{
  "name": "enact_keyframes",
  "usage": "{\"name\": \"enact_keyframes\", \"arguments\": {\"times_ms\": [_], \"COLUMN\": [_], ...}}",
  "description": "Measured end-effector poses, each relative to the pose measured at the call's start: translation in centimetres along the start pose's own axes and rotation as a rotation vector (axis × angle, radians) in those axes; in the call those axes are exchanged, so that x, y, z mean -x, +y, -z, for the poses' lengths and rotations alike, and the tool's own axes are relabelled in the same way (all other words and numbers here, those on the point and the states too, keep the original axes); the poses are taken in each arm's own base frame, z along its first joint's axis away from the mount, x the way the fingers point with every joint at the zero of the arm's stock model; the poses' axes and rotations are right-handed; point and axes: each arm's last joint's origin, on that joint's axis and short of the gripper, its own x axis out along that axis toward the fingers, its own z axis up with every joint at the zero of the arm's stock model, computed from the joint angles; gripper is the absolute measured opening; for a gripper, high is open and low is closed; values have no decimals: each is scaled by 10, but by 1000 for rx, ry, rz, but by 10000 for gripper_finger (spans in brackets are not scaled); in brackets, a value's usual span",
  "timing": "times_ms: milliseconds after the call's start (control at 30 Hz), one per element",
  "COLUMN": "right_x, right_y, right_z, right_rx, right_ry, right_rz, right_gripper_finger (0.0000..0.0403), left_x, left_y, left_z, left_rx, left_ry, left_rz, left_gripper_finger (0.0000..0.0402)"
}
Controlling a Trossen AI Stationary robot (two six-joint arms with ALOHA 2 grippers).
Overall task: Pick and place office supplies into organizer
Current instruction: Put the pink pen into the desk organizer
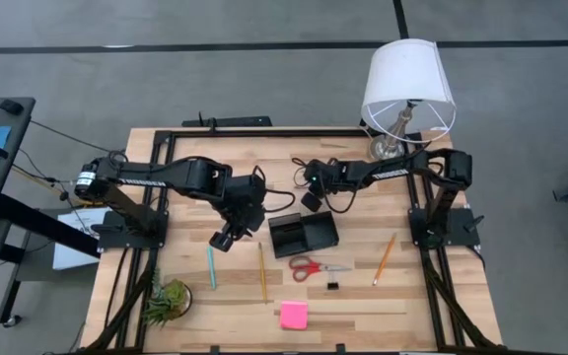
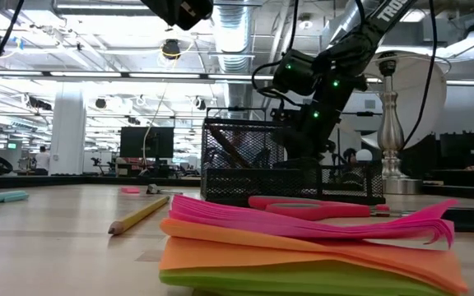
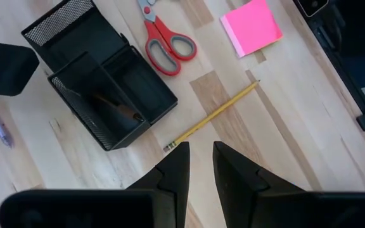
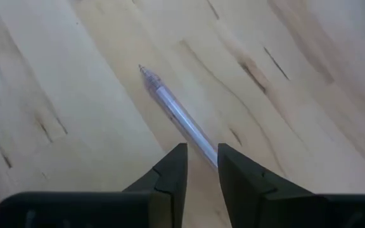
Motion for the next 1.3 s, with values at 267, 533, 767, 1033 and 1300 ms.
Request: {"name": "enact_keyframes", "arguments": {"times_ms": [267, 533, 767, 1033, 1300], "right_x": [0, -21, -38, -21, 22], "right_y": [-3, -11, -11, -14, -11], "right_z": [-2, -6, 3, -1, 1], "right_rx": [26, -19, -21, -13, -7], "right_ry": [-9, -45, 31, -1, 23], "right_rz": [8, -7, -29, 2, 96], "right_gripper_finger": [125, 158, 150, 137, 138], "left_x": [0, 0, 0, 0, 0], "left_y": [0, 0, 0, 0, -1], "left_z": [0, 0, 0, 1, 1], "left_rx": [-23, -23, -21, -21, -2], "left_ry": [-1, -1, 4, 6, 15], "left_rz": [0, 0, 3, 3, 6], "left_gripper_finger": [61, 61, 61, 61, 61]}}
